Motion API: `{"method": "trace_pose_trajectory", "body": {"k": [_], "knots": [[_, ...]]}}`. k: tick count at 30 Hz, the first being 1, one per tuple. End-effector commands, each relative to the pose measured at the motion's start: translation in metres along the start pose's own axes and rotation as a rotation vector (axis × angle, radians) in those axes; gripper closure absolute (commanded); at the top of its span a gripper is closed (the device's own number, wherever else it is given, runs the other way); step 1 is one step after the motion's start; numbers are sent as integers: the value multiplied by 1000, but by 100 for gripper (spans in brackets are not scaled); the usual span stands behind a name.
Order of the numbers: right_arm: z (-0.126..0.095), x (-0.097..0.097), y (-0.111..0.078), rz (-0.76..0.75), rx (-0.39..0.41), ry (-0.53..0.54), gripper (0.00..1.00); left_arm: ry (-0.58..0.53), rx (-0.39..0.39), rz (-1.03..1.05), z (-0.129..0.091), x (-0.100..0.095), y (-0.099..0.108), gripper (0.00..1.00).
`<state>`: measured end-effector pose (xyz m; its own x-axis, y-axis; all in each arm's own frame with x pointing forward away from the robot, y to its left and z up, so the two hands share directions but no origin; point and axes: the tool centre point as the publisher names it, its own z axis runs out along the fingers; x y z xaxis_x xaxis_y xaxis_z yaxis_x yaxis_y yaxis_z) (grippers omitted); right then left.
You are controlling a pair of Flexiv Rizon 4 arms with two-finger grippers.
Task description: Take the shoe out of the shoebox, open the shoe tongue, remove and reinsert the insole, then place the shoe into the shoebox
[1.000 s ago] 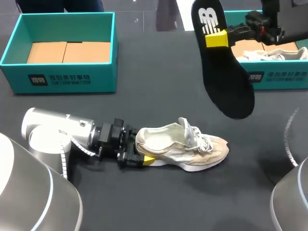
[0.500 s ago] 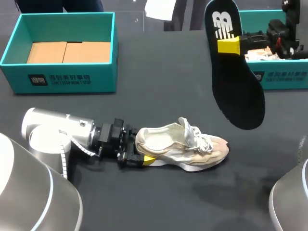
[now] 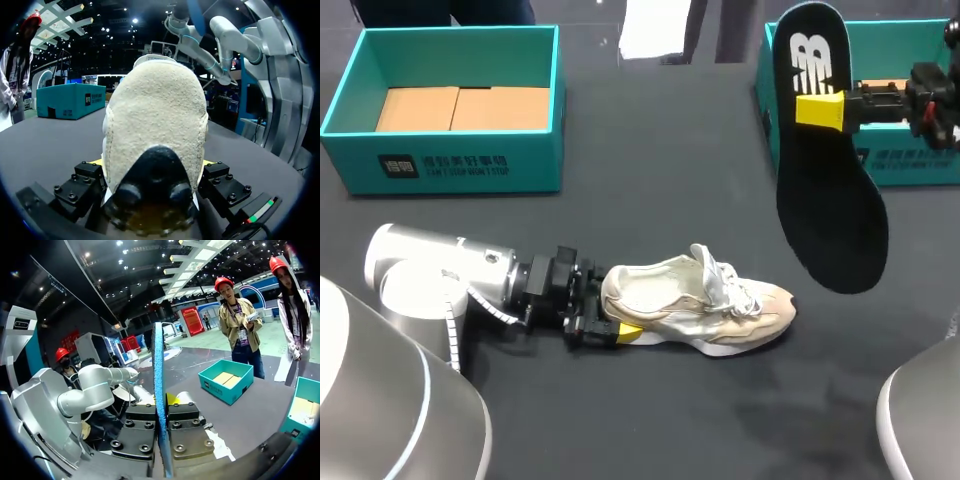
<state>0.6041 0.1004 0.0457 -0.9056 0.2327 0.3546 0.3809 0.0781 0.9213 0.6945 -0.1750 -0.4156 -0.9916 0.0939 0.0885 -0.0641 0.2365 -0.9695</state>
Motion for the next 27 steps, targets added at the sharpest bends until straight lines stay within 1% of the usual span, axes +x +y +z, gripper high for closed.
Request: {"method": "trace_pose_trajectory", "body": {"k": [1,6,20,22,23,24,25,26,27], "knots": [[-1,10,-11,5,-21,-68,100,0,-1,0,0,0,0,100],[2,16,-11,2,-24,-56,100,0,-1,0,0,0,0,100],[2,16,-11,2,-24,-56,100,0,-1,0,0,0,0,100],[2,16,-11,2,-24,-56,100,20,-4,15,0,3,-2,100],[2,16,-11,2,-24,-56,100,16,-5,12,-1,4,-3,93],[2,16,-11,2,-24,-56,100,39,-1,14,-2,5,-3,78],[2,16,-11,2,-24,-56,100,31,-12,30,-2,7,-4,53],[2,16,-11,2,-24,-56,100,33,-13,27,-2,9,-4,18],[2,16,-11,2,-24,-56,100,39,-14,28,-3,10,-5,0]]}}
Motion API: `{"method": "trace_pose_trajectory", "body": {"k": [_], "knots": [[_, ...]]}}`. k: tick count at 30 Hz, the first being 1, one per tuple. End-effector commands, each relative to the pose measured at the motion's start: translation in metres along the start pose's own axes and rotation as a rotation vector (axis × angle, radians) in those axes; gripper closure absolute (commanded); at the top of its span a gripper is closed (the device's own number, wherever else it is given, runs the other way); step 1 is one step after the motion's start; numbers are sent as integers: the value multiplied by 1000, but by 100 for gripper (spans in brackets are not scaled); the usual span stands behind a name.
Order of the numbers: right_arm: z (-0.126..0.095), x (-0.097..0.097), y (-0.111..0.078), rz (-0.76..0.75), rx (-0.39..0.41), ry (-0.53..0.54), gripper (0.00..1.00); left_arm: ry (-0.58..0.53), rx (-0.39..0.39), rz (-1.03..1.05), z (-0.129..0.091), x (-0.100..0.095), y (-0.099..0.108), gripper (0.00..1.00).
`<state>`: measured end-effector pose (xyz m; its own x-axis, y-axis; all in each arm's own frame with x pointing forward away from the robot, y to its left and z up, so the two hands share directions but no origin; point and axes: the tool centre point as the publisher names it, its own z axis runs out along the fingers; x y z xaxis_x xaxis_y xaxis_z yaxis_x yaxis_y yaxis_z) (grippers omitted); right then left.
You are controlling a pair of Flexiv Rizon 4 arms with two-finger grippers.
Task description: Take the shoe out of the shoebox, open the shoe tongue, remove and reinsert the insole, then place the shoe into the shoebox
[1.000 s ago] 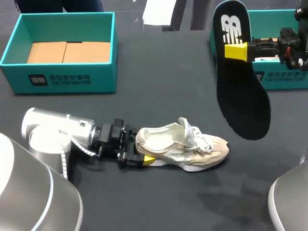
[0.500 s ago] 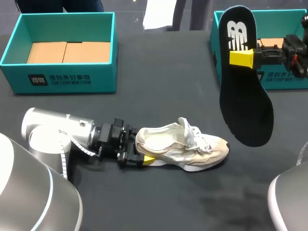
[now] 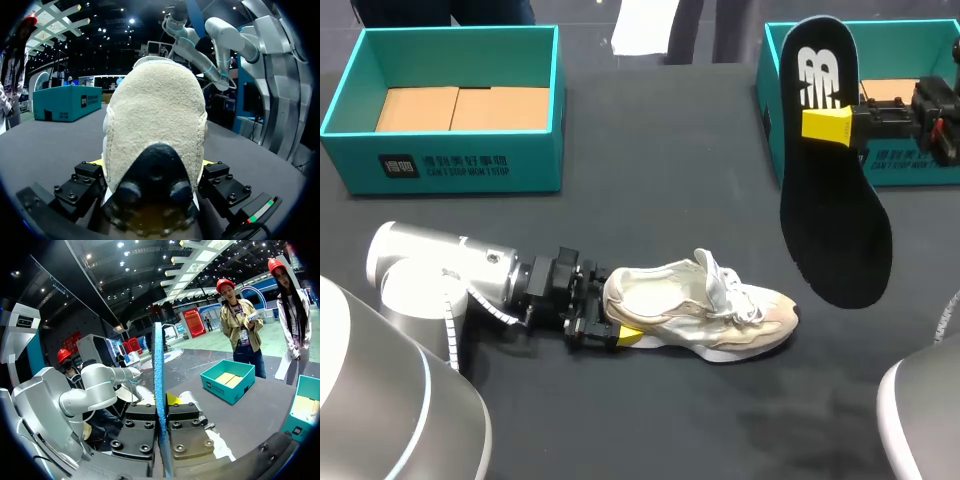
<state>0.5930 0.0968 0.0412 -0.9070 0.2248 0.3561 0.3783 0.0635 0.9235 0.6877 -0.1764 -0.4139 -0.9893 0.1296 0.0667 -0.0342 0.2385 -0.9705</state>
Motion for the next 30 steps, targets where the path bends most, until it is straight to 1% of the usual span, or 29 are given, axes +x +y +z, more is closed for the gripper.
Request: {"method": "trace_pose_trajectory", "body": {"k": [1,6,11,14,21,30], "knots": [[6,8,-2,2,-9,-64,100,7,-22,9,-5,5,-3,0],[6,8,-2,2,-9,-64,100,-6,-47,1,-12,8,0,0],[6,8,-2,2,-9,-64,100,-30,-81,-9,-23,11,-2,0],[6,8,-2,2,-9,-64,100,-24,-119,-15,-32,13,-4,0],[6,8,-2,2,-9,-64,100,-23,-254,-37,-54,11,-8,0],[6,8,-2,2,-9,-64,100,9,-459,-64,-75,5,-12,0]]}}
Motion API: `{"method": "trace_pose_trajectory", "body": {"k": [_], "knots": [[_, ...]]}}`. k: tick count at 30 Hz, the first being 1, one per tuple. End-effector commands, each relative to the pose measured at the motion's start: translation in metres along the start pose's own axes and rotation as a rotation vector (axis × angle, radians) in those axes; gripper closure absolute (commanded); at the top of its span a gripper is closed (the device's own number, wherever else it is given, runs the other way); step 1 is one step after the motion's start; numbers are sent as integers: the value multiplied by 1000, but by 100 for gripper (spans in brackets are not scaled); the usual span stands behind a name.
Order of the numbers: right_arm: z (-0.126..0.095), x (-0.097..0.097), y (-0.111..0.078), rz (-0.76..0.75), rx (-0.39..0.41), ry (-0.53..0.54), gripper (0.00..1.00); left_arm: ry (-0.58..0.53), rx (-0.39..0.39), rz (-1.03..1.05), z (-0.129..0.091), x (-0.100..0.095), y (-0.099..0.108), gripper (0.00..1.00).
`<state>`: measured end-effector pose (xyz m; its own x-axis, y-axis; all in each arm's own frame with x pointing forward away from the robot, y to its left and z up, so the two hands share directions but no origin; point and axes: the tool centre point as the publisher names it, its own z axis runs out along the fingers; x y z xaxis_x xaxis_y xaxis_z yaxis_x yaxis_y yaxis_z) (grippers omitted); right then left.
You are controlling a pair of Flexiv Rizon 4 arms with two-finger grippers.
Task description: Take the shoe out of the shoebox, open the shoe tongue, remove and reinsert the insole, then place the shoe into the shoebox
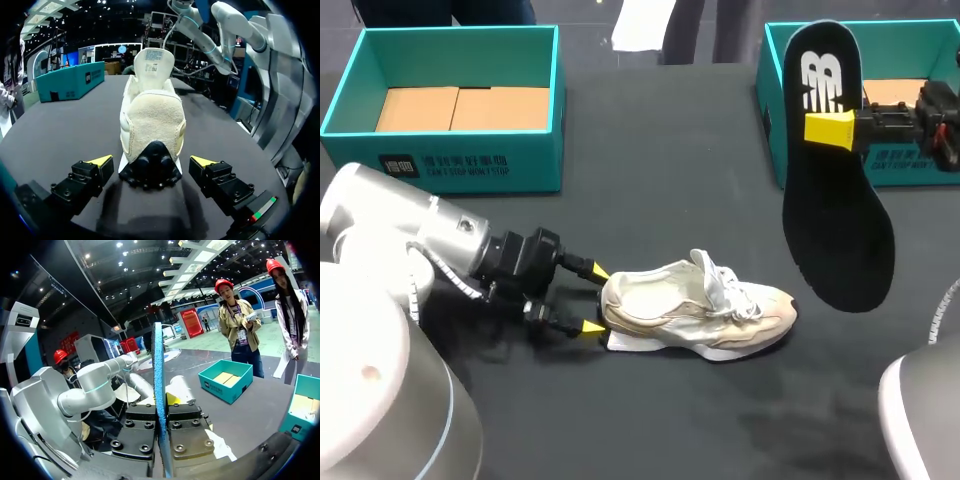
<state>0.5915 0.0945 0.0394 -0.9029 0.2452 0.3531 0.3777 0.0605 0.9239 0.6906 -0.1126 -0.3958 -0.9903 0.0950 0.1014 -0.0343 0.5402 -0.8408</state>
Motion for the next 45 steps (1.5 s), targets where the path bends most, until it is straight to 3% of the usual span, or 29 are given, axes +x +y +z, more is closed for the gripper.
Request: {"method": "trace_pose_trajectory", "body": {"k": [1,8,21,24,29,40,45], "knots": [[8,8,0,2,-6,-43,100,25,-173,-13,-13,-2,-6,0],[8,8,0,2,-6,-43,100,58,-388,17,-24,1,-11,0],[8,8,0,2,-6,-43,100,58,-388,17,-24,1,-11,0],[8,8,0,2,-6,-43,100,-22,-465,-24,-21,0,-21,0],[8,8,0,2,-6,-43,100,-59,-596,-87,-21,-1,-30,0],[8,8,0,2,-6,-43,100,-38,-834,-36,-17,2,-48,0],[8,8,0,2,-6,-43,100,-40,-894,-23,-14,7,-50,0]]}}
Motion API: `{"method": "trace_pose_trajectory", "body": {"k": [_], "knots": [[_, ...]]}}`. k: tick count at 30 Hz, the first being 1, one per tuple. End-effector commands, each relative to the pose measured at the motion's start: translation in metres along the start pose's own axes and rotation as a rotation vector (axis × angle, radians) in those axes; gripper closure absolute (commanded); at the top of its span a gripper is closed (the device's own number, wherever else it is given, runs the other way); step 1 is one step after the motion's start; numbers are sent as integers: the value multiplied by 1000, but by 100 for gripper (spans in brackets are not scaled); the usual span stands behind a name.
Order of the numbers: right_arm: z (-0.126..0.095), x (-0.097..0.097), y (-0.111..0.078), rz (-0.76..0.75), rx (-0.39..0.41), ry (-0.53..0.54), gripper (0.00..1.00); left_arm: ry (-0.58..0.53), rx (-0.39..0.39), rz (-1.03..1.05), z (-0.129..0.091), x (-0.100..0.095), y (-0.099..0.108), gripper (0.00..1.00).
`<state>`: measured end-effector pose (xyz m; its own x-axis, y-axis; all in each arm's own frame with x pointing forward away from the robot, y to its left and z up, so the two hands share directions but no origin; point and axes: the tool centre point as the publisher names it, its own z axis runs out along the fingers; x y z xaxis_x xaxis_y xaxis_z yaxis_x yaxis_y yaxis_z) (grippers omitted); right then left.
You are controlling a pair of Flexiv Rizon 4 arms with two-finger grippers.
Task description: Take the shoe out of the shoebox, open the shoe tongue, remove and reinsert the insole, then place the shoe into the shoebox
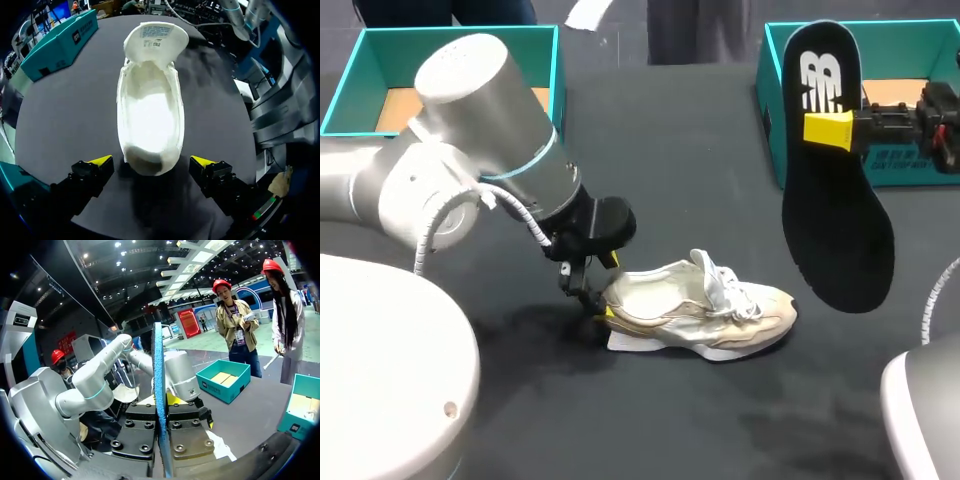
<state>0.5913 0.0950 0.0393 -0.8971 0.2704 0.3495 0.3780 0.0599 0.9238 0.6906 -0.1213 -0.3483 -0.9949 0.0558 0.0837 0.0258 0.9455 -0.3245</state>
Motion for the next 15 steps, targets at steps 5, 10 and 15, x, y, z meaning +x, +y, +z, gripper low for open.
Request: {"method": "trace_pose_trajectory", "body": {"k": [5,10,15], "knots": [[8,8,0,1,-6,-17,100,-12,-265,-7,6,7,-11,0],[8,8,0,1,-6,-17,100,-14,-293,-14,9,7,-12,0],[8,8,0,1,-6,-17,100,-23,-302,-19,1,4,-15,0]]}}
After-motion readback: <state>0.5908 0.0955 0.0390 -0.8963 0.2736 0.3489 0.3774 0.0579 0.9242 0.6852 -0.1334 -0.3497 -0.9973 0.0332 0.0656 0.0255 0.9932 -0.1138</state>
